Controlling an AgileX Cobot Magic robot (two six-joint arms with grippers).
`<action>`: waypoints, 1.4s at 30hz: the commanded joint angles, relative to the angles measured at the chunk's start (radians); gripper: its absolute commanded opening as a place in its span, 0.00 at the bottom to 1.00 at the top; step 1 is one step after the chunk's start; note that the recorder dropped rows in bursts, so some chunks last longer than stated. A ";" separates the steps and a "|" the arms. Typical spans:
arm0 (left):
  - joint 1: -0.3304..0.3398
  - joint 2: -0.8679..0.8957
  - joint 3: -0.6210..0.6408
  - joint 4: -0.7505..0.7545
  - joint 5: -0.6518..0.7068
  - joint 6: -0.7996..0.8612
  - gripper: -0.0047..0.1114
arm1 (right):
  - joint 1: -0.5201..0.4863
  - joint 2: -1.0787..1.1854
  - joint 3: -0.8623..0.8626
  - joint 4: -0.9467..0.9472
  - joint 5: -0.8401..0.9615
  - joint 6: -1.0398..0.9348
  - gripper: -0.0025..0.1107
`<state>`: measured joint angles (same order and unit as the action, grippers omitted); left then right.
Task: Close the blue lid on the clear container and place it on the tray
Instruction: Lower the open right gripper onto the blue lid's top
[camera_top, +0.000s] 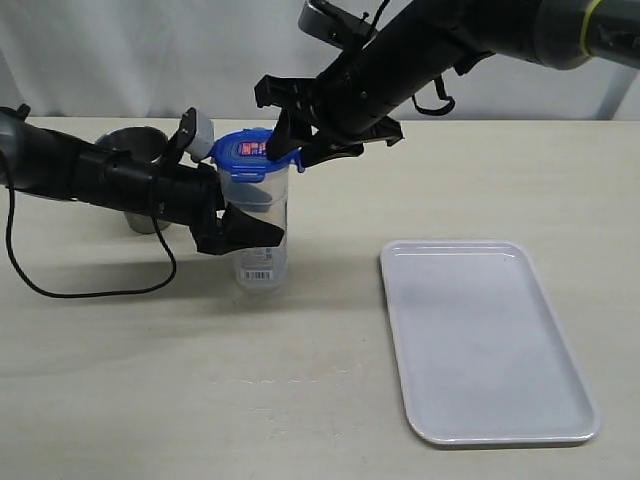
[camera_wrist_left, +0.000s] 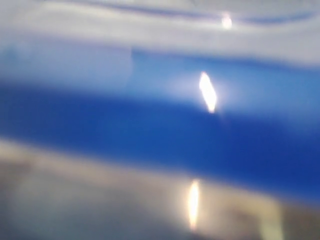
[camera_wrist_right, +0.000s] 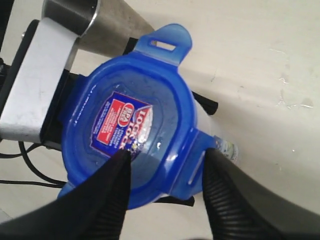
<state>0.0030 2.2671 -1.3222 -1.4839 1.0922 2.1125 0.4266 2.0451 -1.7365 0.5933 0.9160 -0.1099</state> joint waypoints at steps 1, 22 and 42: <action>-0.004 -0.002 -0.006 0.014 -0.008 0.030 0.04 | 0.006 0.049 0.007 0.083 0.057 -0.070 0.39; -0.004 -0.002 -0.006 0.028 -0.003 0.030 0.04 | 0.041 0.135 0.009 0.227 0.107 -0.204 0.21; -0.008 -0.002 -0.006 0.043 0.025 0.030 0.04 | 0.041 0.174 0.022 0.223 0.237 -0.257 0.21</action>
<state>0.0405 2.2571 -1.3222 -1.4387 1.0923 2.1125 0.4082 2.1433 -1.7486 0.8280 0.9596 -0.3140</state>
